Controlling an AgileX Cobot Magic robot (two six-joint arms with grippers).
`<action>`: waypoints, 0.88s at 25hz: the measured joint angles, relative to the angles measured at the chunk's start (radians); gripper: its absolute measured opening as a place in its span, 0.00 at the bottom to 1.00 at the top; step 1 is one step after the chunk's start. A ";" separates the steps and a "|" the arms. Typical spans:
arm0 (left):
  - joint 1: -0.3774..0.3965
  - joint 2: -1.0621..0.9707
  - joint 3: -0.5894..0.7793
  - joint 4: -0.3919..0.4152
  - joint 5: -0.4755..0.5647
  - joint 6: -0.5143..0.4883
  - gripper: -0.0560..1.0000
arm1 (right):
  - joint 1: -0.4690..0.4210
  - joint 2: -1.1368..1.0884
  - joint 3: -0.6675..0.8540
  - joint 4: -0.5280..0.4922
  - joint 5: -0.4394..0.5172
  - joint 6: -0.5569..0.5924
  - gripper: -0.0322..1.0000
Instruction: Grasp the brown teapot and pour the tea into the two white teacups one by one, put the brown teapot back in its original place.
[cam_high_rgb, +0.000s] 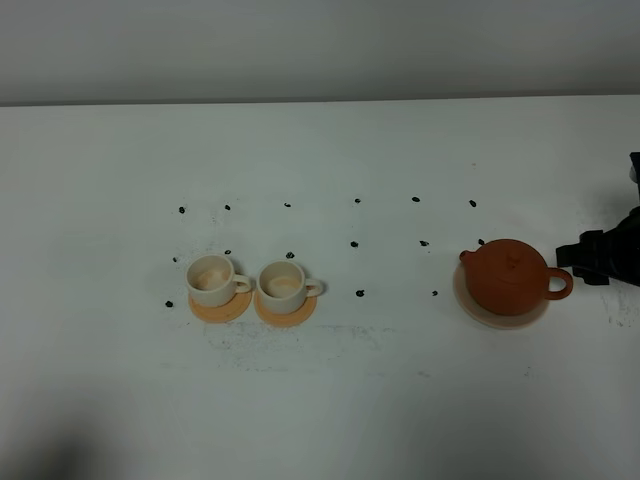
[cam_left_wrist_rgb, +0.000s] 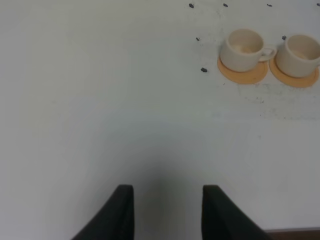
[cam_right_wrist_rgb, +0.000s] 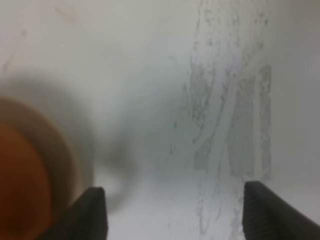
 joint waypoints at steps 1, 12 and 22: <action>0.000 0.000 0.000 0.000 0.000 0.000 0.35 | 0.003 0.000 0.000 0.000 0.006 -0.001 0.57; 0.000 0.000 0.000 0.000 0.000 0.000 0.35 | 0.013 0.000 0.000 -0.003 0.034 -0.046 0.57; 0.000 0.000 0.000 0.000 0.000 0.000 0.35 | 0.013 0.000 0.000 -0.003 0.084 -0.050 0.57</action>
